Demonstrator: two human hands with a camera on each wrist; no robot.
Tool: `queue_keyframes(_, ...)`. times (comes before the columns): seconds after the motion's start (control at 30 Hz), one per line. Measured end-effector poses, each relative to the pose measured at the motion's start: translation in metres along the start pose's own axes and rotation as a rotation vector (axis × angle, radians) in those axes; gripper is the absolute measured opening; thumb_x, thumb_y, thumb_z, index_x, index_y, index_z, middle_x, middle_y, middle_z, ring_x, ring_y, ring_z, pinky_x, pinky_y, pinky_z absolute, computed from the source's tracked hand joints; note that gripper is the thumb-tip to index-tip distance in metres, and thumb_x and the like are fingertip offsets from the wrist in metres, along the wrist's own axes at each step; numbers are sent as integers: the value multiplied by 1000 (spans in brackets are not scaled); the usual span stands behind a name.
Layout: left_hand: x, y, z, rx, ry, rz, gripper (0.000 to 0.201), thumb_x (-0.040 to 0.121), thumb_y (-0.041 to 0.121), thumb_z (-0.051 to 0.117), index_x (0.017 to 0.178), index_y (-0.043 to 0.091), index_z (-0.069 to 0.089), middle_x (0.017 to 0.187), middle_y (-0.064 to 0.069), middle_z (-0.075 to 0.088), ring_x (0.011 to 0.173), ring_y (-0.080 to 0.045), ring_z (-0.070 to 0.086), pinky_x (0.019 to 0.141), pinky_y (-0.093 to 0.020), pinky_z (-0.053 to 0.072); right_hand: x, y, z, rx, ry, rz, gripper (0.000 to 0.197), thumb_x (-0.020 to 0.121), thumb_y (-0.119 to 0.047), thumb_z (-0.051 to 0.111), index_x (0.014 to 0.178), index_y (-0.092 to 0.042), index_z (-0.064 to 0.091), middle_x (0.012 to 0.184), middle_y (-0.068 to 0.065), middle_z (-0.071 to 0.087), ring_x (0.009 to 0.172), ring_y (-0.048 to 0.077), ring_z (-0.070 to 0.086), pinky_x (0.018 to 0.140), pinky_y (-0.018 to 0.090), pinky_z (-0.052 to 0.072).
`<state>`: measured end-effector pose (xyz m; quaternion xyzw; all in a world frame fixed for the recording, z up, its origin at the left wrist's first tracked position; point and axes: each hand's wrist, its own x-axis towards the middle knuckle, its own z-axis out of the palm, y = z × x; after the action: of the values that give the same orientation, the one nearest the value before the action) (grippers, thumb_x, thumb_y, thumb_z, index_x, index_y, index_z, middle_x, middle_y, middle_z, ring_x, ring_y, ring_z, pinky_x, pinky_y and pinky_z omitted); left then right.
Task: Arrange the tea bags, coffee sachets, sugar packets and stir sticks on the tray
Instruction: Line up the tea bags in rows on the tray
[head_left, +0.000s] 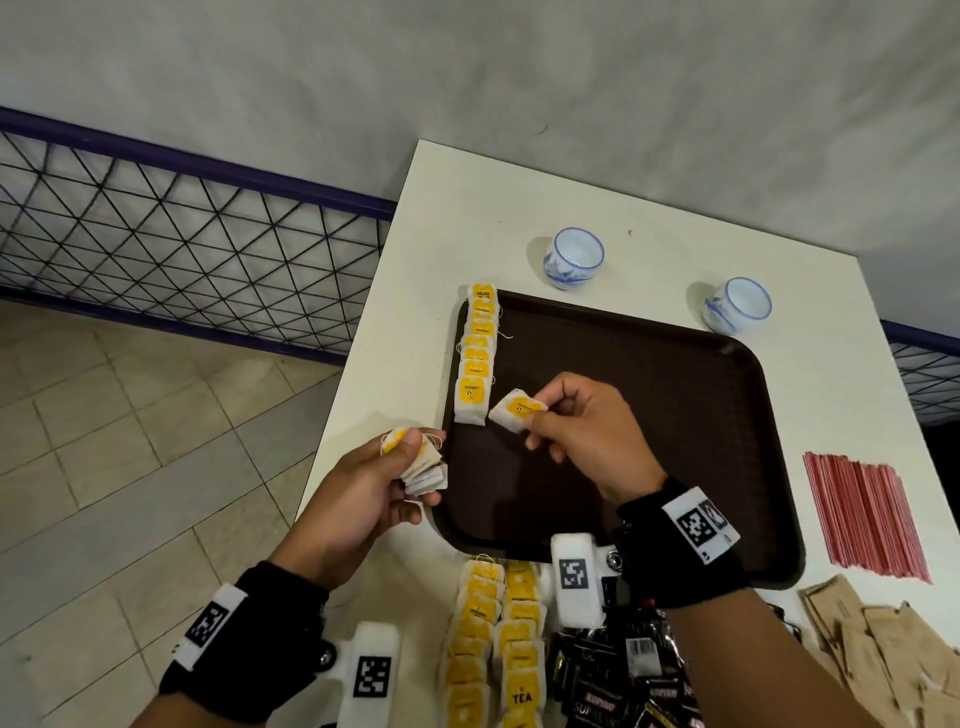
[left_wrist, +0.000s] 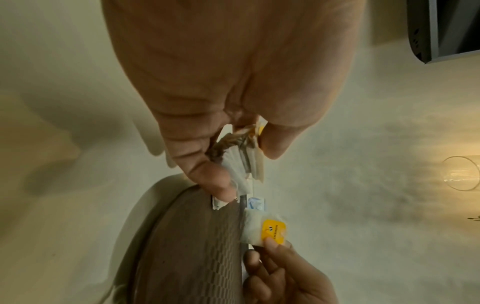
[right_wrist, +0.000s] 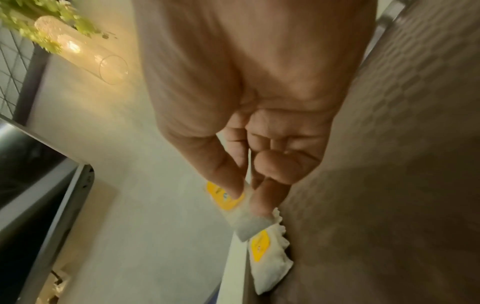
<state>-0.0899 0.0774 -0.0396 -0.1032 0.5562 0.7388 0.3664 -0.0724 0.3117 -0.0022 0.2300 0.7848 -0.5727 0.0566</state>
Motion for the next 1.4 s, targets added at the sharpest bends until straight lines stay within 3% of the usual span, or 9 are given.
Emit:
queue_keyframes(0.1,0,0,3,12,1,4,30,103,33,50,108,16,75,94,-14,72,71,-22,65,56,-27,48,8,4,1,-37,-26,28,9,84,4,67,85,-3,62,69,20,72,51,13,64,46,25,44)
queue_keyframes(0.23,0,1,4,23,2,12,30,102,33,51,105,19,77,91,-12,72,71,-22,65,56,-27,48,14,8,6,-69,-78,40,7,86,4,66,91,2,61,69,19,72,55,17,66,46,25,46)
queue_keyframes(0.43,-1,1,4,40,4,13,30,103,32,51,110,17,75,89,-11,72,72,-22,65,57,-29,48,21,8,21,-103,-233,109,10,87,3,68,95,-1,63,72,21,72,54,15,66,45,21,47)
queue_keyframes(0.77,0,0,2,40,-5,13,30,102,35,52,109,19,76,92,-12,71,71,-21,65,57,-28,47,35,8,44,-89,-104,164,10,86,0,70,93,0,63,70,13,68,51,17,64,42,22,45)
queue_keyframes(1.07,1,-1,2,25,-12,18,30,101,34,54,110,16,75,88,-12,70,68,-20,64,54,-27,46,34,14,54,-9,-11,216,18,86,2,68,97,-2,54,76,26,71,53,27,68,48,31,54)
queue_keyframes(1.27,0,-1,1,50,3,23,26,100,34,56,107,21,77,92,-14,71,70,-21,64,55,-27,47,31,16,56,-5,21,202,20,85,-1,69,95,-5,52,67,19,71,59,34,72,65,49,61)
queue_keyframes(1.33,-1,-1,2,57,7,30,25,100,33,57,107,21,77,95,-15,72,71,-21,65,55,-27,47,28,14,55,-20,33,189,20,85,-6,71,97,-4,54,67,16,71,58,31,72,59,43,61)
queue_keyframes(1.4,-2,0,3,70,7,42,25,99,32,58,107,19,77,97,-19,72,70,-21,64,54,-27,47,22,8,51,-62,48,123,19,86,-12,73,95,-7,58,69,11,69,54,21,68,48,29,53)
